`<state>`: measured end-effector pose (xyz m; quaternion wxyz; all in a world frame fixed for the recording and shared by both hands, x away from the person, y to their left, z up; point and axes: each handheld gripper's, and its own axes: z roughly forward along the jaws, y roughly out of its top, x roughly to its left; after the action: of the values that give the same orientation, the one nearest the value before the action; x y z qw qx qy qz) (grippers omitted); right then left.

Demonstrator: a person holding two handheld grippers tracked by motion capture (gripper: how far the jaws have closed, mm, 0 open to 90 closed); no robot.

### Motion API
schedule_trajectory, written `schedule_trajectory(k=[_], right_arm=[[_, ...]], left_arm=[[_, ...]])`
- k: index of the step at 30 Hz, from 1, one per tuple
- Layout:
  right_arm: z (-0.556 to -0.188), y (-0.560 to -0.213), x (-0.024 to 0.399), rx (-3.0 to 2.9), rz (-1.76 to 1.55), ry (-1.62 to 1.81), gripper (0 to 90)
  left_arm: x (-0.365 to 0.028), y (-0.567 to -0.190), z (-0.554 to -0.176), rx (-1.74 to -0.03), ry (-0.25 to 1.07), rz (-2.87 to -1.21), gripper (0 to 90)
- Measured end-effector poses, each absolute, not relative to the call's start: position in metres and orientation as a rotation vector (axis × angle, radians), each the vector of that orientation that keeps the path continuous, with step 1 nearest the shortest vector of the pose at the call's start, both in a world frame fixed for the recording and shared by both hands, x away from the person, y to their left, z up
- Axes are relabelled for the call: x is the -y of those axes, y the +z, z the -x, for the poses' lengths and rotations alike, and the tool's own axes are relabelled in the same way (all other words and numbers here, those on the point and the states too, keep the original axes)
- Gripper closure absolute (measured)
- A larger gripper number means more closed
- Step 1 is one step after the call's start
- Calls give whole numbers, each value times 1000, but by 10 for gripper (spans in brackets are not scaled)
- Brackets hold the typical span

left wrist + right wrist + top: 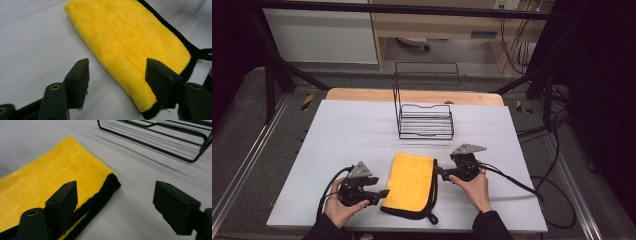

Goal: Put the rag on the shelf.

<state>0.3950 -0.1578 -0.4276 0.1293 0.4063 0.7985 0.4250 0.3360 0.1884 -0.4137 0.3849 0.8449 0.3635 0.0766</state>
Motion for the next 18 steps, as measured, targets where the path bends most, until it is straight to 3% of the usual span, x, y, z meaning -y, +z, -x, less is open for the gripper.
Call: schedule_trajectory(k=[4, 8, 18], right_arm=[[-390, -429, 169, -2328, -1202, 1238, 99], [-384, -432, 179, -2337, -1202, 1215, 50], [-369, -439, 196, -2305, -1245, 1238, 31]], left_arm=[[-188, -415, -348, -926, 180, -2166, 201], [-185, -415, -359, -917, 178, -2178, 136], [-176, -407, -391, -950, 205, -2151, 139]])
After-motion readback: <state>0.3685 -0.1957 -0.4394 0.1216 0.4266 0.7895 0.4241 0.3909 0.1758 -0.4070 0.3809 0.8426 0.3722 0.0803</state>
